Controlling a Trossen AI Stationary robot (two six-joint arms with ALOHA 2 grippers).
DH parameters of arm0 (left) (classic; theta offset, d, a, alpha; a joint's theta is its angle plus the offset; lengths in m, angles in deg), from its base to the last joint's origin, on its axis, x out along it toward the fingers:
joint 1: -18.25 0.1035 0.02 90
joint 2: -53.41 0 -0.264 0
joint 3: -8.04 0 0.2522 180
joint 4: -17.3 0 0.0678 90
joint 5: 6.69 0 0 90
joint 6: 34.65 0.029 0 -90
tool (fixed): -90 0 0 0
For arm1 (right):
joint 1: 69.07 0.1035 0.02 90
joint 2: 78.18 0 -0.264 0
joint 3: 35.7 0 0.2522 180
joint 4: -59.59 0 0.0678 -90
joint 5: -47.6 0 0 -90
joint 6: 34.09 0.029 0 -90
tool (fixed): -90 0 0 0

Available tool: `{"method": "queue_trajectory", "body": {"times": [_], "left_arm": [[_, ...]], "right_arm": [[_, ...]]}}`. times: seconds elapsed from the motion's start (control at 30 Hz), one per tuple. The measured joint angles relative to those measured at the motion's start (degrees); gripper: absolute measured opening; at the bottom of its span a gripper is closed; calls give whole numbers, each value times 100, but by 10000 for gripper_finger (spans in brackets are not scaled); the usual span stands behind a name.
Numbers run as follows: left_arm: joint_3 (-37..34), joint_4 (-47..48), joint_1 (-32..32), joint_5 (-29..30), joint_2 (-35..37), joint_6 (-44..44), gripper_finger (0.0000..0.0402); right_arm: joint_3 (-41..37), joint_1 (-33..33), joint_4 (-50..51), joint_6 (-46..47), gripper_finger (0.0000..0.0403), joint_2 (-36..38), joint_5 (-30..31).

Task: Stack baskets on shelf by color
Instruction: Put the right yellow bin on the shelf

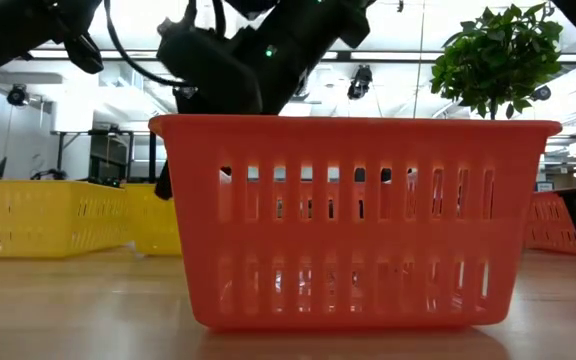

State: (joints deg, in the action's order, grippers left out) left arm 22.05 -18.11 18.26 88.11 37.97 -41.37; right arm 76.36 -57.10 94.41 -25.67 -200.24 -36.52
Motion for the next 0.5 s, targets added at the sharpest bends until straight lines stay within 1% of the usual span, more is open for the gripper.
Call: {"method": "queue_trajectory", "body": {"times": [0.07,0.13,0.37,0.4,0.5], "left_arm": [[2,-1,0,0,0,-1,0],[0,2,0,0,0,-1,0],[0,2,0,0,-2,0,0],[2,2,0,0,-2,0,0],[0,2,0,0,-2,0,0]], "right_arm": [[0,-8,7,-5,172,-37,9],[-2,-9,14,-40,143,-39,10],[-4,-1,6,-207,24,-38,6],[-4,-1,2,-251,17,-33,8],[-7,-1,10,-321,15,31,9]]}}
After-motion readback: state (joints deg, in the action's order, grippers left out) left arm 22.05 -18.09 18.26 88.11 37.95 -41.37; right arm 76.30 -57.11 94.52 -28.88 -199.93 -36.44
